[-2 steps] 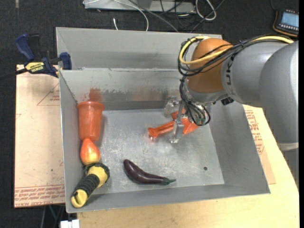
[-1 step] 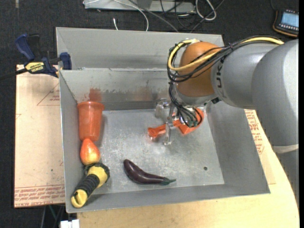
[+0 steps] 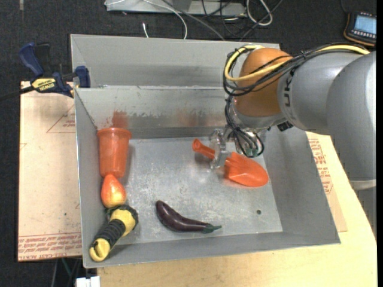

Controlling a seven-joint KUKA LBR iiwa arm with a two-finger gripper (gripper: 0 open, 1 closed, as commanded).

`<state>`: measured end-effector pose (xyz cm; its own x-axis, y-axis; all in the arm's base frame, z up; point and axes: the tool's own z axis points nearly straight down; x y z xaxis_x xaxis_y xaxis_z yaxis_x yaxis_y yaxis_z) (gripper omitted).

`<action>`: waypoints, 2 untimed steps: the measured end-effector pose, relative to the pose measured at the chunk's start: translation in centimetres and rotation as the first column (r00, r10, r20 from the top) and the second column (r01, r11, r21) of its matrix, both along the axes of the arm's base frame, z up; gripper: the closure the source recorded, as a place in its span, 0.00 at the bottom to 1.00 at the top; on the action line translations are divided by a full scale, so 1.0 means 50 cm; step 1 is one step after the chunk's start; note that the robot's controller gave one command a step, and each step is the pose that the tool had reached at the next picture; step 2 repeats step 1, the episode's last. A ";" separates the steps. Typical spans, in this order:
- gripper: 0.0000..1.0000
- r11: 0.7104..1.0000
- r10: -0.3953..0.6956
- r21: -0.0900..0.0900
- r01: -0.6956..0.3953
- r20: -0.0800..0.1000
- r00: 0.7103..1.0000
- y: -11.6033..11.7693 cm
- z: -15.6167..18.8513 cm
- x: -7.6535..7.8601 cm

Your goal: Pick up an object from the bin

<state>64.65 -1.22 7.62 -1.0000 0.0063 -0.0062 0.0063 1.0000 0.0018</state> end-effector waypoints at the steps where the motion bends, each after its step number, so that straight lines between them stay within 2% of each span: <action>1: 1.00 1.000 0.000 0.000 0.000 -0.001 1.000 0.000 0.000 0.000; 2: 1.00 1.000 0.000 0.000 0.000 -0.001 1.000 0.000 0.000 0.000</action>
Offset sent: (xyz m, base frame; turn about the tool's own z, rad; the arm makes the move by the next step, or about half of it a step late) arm 0.0000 0.0001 0.0743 -0.0001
